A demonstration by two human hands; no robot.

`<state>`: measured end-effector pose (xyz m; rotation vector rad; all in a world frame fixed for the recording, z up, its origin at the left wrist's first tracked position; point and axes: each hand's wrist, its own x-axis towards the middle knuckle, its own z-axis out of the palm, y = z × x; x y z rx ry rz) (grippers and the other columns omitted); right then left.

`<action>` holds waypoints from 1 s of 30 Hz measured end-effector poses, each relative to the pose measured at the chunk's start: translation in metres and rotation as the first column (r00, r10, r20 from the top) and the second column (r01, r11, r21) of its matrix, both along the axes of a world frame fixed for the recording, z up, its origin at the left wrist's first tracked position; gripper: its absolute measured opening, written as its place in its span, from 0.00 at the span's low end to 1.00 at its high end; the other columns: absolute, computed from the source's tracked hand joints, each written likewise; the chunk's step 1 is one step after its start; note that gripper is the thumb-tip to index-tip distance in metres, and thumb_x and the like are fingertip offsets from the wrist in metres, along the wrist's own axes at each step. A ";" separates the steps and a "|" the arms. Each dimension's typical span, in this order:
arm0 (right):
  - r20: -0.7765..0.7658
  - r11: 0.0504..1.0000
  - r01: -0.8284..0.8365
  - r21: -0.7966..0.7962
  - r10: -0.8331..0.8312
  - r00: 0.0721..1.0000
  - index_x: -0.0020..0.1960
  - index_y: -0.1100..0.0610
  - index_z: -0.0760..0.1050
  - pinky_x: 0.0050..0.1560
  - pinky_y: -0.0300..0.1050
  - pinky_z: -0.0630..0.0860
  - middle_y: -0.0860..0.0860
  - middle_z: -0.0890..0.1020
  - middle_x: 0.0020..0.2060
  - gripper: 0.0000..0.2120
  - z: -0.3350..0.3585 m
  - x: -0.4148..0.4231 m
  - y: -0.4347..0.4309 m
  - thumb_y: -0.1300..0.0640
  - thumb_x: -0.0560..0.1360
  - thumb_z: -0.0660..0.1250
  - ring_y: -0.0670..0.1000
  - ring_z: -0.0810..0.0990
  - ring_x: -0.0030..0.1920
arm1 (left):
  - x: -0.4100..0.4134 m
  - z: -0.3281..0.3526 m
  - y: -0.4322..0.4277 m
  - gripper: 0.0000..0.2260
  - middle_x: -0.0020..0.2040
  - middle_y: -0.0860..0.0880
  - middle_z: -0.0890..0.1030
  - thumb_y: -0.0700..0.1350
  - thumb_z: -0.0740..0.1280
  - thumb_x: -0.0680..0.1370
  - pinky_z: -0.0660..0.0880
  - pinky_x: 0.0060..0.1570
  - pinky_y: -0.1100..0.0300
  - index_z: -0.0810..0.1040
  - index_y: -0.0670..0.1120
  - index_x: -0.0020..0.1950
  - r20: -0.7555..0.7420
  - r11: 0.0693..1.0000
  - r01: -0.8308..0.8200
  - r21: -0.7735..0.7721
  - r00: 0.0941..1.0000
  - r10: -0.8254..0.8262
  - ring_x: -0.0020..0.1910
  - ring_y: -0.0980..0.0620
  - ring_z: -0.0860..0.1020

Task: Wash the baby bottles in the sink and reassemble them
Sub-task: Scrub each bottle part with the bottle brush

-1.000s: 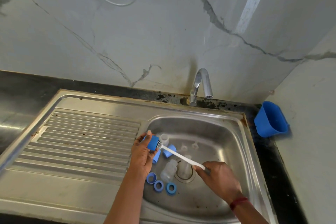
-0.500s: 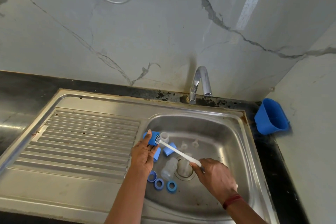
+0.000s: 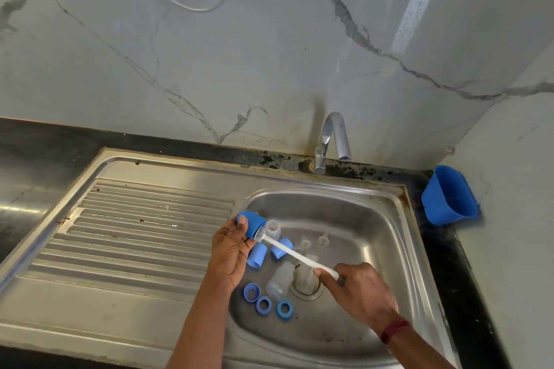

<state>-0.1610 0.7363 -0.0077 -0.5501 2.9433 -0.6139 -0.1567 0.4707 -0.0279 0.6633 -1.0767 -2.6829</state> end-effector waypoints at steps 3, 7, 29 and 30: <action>0.103 0.970 0.108 -0.217 -0.087 0.991 0.25 0.51 0.61 0.26 0.38 0.64 0.46 0.65 0.18 0.31 -0.004 0.005 -0.004 0.26 0.69 0.57 0.47 0.64 0.22 | -0.008 0.013 0.004 0.37 0.49 0.42 0.85 0.54 0.86 0.53 0.82 0.48 0.56 0.79 0.37 0.54 -0.072 1.000 0.006 0.006 0.997 -0.006 0.50 0.46 0.84; 0.146 0.922 0.232 -0.310 -0.195 0.970 0.24 0.54 0.60 0.27 0.43 0.65 0.47 0.64 0.19 0.31 -0.006 0.010 -0.012 0.30 0.71 0.62 0.48 0.62 0.23 | -0.015 0.035 0.010 0.25 0.48 0.43 0.85 0.49 0.82 0.62 0.82 0.51 0.55 0.80 0.38 0.53 -0.112 1.000 -0.025 0.000 0.993 0.025 0.49 0.47 0.84; 0.166 0.998 -0.021 -0.055 0.030 0.986 0.26 0.50 0.62 0.25 0.33 0.61 0.48 0.65 0.20 0.29 -0.002 0.015 0.003 0.27 0.71 0.53 0.48 0.69 0.24 | 0.007 0.010 -0.013 0.33 0.47 0.39 0.85 0.54 0.87 0.47 0.83 0.47 0.52 0.84 0.39 0.45 0.090 0.979 0.178 -0.100 0.981 -0.169 0.47 0.46 0.85; 0.160 0.998 -0.010 -0.069 0.021 0.987 0.26 0.50 0.62 0.24 0.33 0.61 0.48 0.65 0.20 0.28 -0.003 0.016 0.004 0.28 0.72 0.54 0.47 0.69 0.24 | 0.008 0.008 -0.012 0.34 0.46 0.40 0.85 0.54 0.87 0.45 0.83 0.46 0.53 0.83 0.39 0.45 0.091 0.982 0.166 -0.090 0.983 -0.158 0.46 0.46 0.85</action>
